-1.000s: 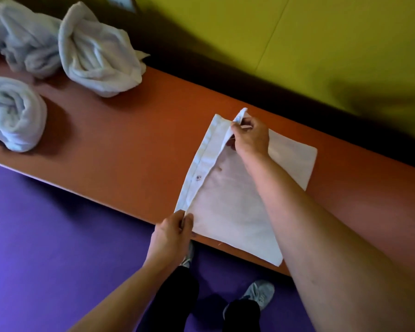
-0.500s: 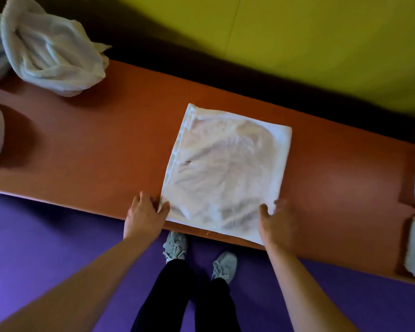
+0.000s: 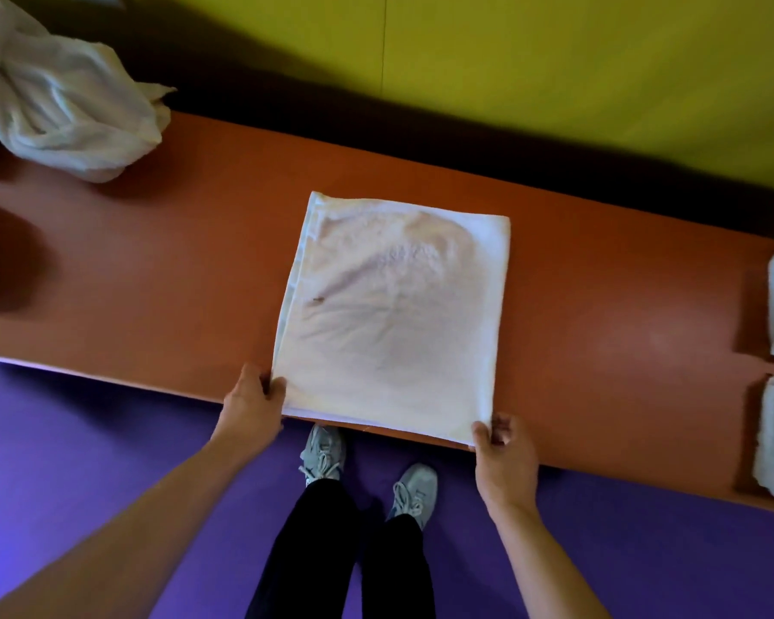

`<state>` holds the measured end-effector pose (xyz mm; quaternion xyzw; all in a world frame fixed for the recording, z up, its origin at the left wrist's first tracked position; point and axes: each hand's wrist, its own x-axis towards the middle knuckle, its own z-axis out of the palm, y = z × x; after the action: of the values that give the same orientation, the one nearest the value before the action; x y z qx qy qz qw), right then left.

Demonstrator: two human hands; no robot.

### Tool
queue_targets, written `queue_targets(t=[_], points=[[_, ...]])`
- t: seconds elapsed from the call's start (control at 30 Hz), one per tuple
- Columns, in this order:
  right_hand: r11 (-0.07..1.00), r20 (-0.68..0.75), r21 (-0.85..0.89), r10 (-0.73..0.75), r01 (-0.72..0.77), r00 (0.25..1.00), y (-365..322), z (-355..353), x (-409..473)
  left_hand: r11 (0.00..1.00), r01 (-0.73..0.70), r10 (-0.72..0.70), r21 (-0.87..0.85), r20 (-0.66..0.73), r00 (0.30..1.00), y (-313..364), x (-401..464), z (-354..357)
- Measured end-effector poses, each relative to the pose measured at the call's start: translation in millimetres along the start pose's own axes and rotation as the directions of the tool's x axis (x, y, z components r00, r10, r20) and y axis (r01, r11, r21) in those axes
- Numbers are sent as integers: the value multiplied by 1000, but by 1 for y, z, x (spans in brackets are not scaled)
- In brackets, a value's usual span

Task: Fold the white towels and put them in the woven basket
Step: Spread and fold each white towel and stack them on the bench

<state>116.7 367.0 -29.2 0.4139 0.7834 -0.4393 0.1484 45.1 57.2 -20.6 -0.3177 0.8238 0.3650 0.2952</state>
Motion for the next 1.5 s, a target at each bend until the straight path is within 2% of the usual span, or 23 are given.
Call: queue_targets(t=[0.17,0.23,0.27,0.4,0.53,0.57,0.6,0.7,0.8,0.93,1.0,1.17,1.23,1.3,1.37,1.4,1.43,1.5], points=[[997,49,-71,-14,17,999,16,-21,-20,995,38,-34,-90,51,998,-10,-37,5],[999,37,-6,-43,43,998,12,-31,-28,986,46,-40,-157,41,998,-16,-50,4],[997,30,56,-49,47,998,7,-37,-31,968,49,-43,-247,32,999,-16,-56,3],[932,51,359,35,-51,998,-20,-56,-25,743,35,-68,-669,-22,997,10,-74,-5],[698,221,680,94,-222,971,-51,-72,0,545,79,-75,-835,46,996,42,-67,-22],[665,266,706,69,-243,961,-59,-75,9,523,79,-33,-849,72,997,49,-63,-27],[683,286,694,29,-228,958,-69,-77,17,539,58,22,-840,83,996,57,-58,-30],[891,170,454,-94,7,981,-95,-74,43,709,-66,112,-702,21,993,81,-37,-34],[952,12,257,-177,168,984,-123,-64,68,867,-186,134,-462,-143,981,106,-11,-34],[964,-69,130,-226,233,972,-147,-45,107,915,-235,170,-327,-215,962,137,28,-36],[968,-76,122,-210,218,975,-155,-34,127,927,-249,193,-279,-215,957,147,50,-34],[982,-122,47,-174,181,977,-157,-10,161,965,-138,78,-225,-255,964,151,91,-20],[986,-130,-17,-167,166,977,-150,-6,162,981,-163,125,-105,-297,947,146,91,-15],[982,-132,-124,-156,140,979,-142,-5,156,925,-378,376,51,-288,881,137,75,-6],[974,-112,-211,-103,78,988,-133,-3,146,715,-635,692,291,-168,702,125,54,9],[961,-102,-274,-69,38,992,-129,-2,140,593,-688,775,419,-66,628,119,45,18],[948,-94,-318,-42,10,995,-124,0,135,491,-696,807,524,28,590,111,40,27],[934,-74,-356,-2,-24,997,-116,2,125,388,-651,777,652,148,611,92,40,44]])
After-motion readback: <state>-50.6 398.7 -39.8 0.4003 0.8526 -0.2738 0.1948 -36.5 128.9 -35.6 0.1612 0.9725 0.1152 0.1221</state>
